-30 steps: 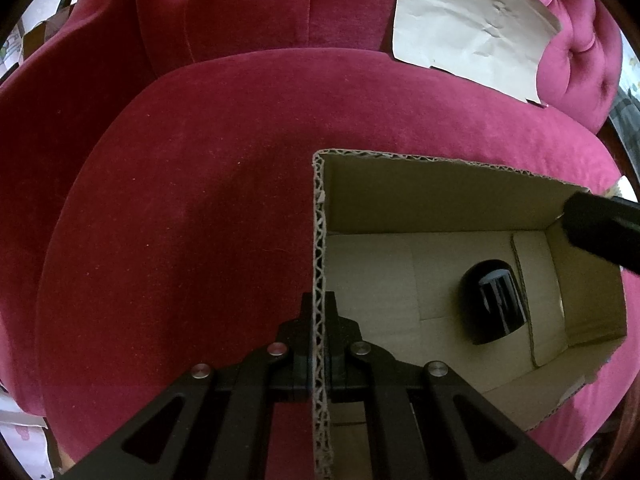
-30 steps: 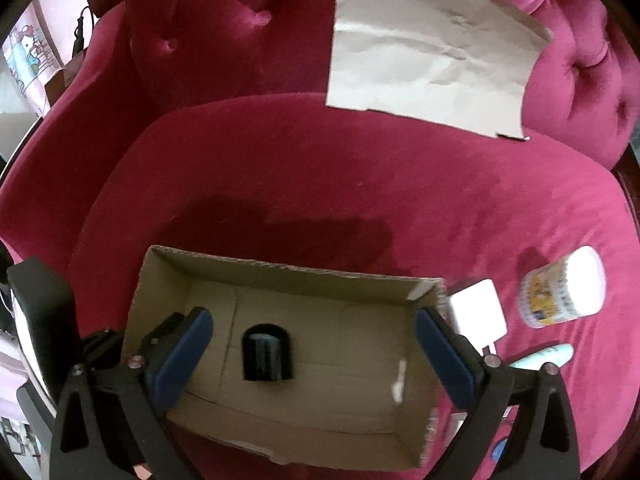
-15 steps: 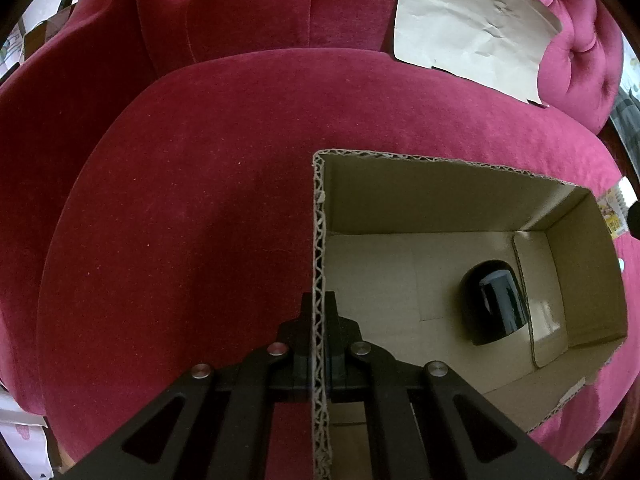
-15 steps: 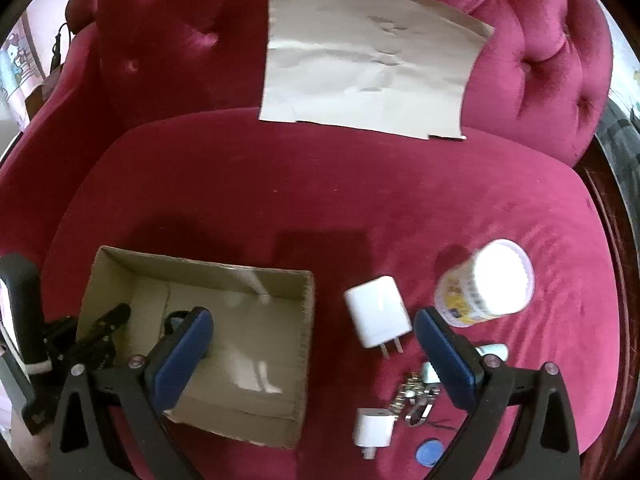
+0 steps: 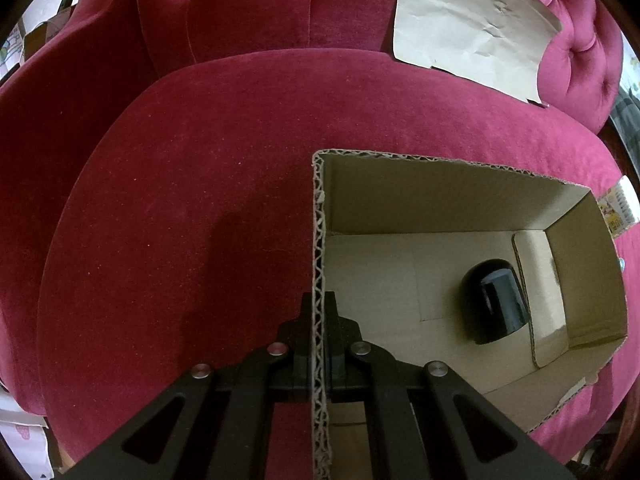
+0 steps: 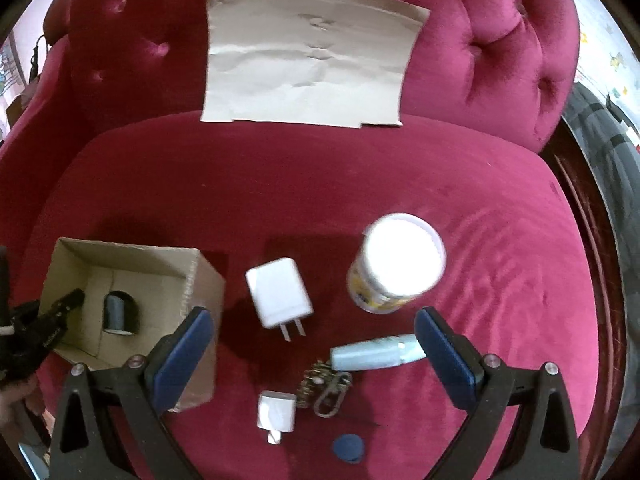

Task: Organize rigid objects
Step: 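Move the right tool back to the light-blue bottle and grasp it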

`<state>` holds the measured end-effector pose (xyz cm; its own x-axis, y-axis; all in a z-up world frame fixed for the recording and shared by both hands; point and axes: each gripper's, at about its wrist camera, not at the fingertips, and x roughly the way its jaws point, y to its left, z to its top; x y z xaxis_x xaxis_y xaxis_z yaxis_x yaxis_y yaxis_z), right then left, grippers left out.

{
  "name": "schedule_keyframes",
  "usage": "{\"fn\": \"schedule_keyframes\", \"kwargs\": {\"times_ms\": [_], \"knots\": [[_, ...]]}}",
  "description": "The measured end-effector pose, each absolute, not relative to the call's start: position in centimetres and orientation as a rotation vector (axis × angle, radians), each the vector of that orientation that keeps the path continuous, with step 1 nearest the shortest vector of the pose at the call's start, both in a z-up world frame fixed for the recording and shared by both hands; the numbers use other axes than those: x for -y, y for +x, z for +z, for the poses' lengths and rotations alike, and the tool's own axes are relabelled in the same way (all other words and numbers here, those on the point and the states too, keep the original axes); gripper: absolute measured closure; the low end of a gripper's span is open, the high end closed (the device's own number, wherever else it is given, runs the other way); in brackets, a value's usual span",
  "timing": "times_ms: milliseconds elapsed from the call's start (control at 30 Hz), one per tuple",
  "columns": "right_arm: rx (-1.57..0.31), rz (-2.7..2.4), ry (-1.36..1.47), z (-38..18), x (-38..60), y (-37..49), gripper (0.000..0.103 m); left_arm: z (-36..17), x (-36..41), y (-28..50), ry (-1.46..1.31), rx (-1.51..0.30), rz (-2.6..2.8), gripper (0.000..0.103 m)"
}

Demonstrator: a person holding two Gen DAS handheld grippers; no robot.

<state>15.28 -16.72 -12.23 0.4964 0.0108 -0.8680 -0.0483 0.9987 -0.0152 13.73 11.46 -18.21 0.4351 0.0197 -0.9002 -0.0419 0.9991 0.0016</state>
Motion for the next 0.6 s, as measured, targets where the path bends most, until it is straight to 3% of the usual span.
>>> {"fn": "schedule_keyframes", "kwargs": {"times_ms": [600], "knots": [[-1.079,0.038,-0.029,-16.0,22.0,14.3,0.000,-18.2,-11.4,13.8,-0.023,-1.123,0.044,0.100]]}}
